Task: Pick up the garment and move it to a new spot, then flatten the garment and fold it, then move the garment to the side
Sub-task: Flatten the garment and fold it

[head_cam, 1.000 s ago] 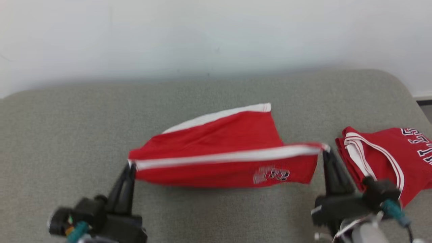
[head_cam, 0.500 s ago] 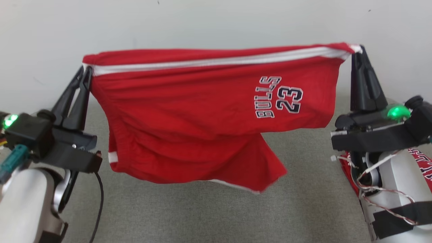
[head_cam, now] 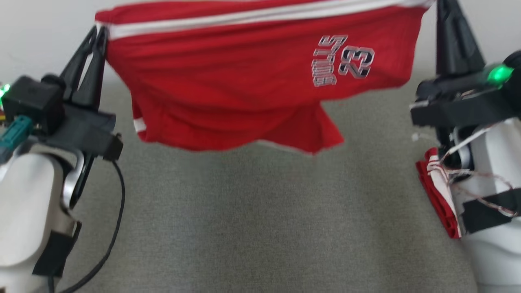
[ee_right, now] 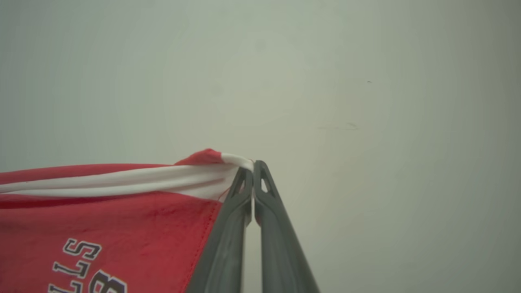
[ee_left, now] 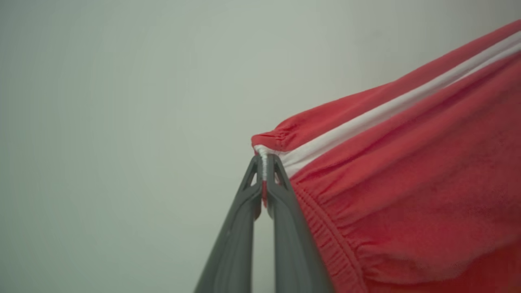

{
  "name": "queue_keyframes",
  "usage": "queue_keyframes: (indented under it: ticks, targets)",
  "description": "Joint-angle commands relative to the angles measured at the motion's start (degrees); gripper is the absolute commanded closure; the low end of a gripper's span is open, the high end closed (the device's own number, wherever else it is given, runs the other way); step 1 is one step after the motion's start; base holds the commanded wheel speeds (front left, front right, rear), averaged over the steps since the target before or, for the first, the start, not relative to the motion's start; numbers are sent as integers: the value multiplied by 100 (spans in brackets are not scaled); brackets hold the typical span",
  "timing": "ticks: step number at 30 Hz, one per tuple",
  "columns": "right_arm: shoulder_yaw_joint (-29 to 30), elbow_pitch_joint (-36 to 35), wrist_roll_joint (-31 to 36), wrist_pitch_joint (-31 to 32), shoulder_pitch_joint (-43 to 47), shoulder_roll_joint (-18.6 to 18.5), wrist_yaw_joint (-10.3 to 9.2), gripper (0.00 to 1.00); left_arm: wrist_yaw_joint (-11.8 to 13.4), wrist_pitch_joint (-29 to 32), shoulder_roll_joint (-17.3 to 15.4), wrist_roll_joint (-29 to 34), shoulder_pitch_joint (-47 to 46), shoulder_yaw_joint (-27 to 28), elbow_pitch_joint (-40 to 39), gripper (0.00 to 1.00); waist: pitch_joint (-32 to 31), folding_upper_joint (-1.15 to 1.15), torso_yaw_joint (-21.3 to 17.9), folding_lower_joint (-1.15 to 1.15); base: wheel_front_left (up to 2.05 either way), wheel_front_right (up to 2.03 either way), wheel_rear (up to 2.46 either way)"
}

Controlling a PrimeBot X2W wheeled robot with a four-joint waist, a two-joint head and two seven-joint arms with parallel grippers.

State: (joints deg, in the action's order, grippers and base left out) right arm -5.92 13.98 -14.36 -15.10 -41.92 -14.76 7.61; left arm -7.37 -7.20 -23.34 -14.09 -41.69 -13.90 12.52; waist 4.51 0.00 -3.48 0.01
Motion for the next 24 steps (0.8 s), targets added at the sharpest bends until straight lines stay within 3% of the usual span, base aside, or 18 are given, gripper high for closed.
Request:
queue_keyframes:
  ticks: [1,5,15,24]
  targets:
    - [48,99,70,1,-238,-68,-25,100,35,-8,54,40,-251,-34,79,100,733,0,-59,-1,0,0,0]
    - [109,276,146,0,-771,-142,-24,100,29,-23,105,128,-788,-135,313,100,1175,0,-63,-1,0,0,0]
    - [335,1141,639,0,-3003,-457,-28,100,11,-283,79,442,-3108,-543,1511,100,2565,0,-135,-1,0,0,0]
    - [778,1963,1054,0,-4278,-604,-46,100,9,-579,80,528,-4415,-846,2583,100,3094,0,-194,-1,0,0,0]
